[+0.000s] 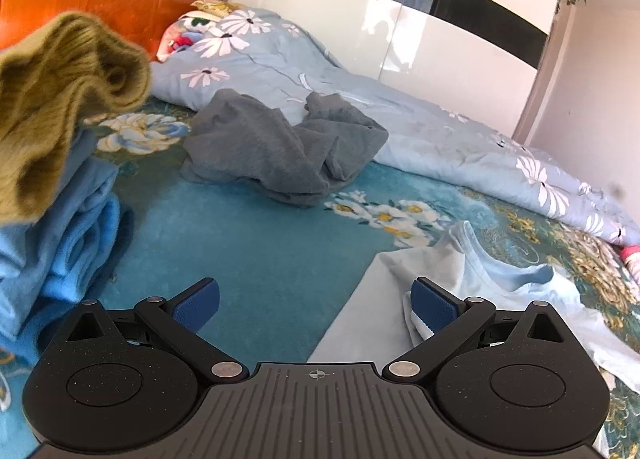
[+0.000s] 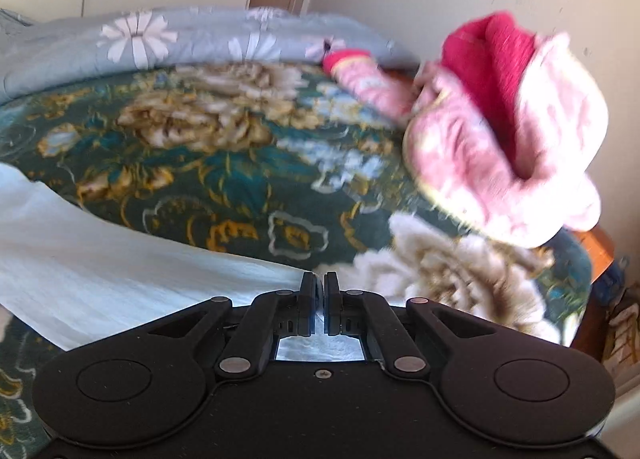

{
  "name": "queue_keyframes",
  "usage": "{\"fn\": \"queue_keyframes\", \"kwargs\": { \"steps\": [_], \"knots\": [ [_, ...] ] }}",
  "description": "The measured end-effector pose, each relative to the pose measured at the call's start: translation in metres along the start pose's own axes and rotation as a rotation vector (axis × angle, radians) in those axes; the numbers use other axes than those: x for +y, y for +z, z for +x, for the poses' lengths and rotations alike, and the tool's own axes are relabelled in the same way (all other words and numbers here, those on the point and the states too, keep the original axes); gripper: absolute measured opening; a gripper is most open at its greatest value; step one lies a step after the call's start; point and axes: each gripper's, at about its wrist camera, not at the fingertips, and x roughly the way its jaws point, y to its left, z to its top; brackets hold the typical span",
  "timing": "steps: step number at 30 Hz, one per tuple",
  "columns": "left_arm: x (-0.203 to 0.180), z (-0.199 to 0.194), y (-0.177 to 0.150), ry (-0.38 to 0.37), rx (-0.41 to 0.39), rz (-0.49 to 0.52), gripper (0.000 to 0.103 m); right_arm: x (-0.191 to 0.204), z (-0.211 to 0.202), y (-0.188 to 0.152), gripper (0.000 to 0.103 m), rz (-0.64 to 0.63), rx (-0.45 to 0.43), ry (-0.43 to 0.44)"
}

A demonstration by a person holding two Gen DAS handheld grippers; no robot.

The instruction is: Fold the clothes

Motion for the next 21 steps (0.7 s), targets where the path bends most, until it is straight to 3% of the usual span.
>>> {"fn": "queue_keyframes", "kwargs": {
  "steps": [2, 6, 12, 15, 21],
  "knots": [
    [-0.002, 0.008, 0.002, -0.007, 0.003, 0.012, 0.102, 0.005, 0.005, -0.003, 0.004, -0.024, 0.012, 0.004],
    [-0.009, 0.033, 0.009, -0.048, 0.042, 0.026, 0.102, 0.006, -0.009, -0.002, 0.033, -0.007, -0.035, 0.069],
    [-0.034, 0.097, 0.029, -0.128, 0.101, 0.168, 0.103, 0.010, -0.034, 0.024, 0.036, 0.012, -0.150, 0.113],
    [-0.049, 0.136, 0.039, -0.150, 0.130, 0.248, 0.102, 0.036, -0.039, 0.048, 0.044, -0.017, -0.198, 0.228],
    [-0.059, 0.193, 0.051, -0.217, 0.197, 0.244, 0.101, 0.139, -0.017, 0.080, 0.046, -0.190, -0.161, 0.572]
  ]
}}
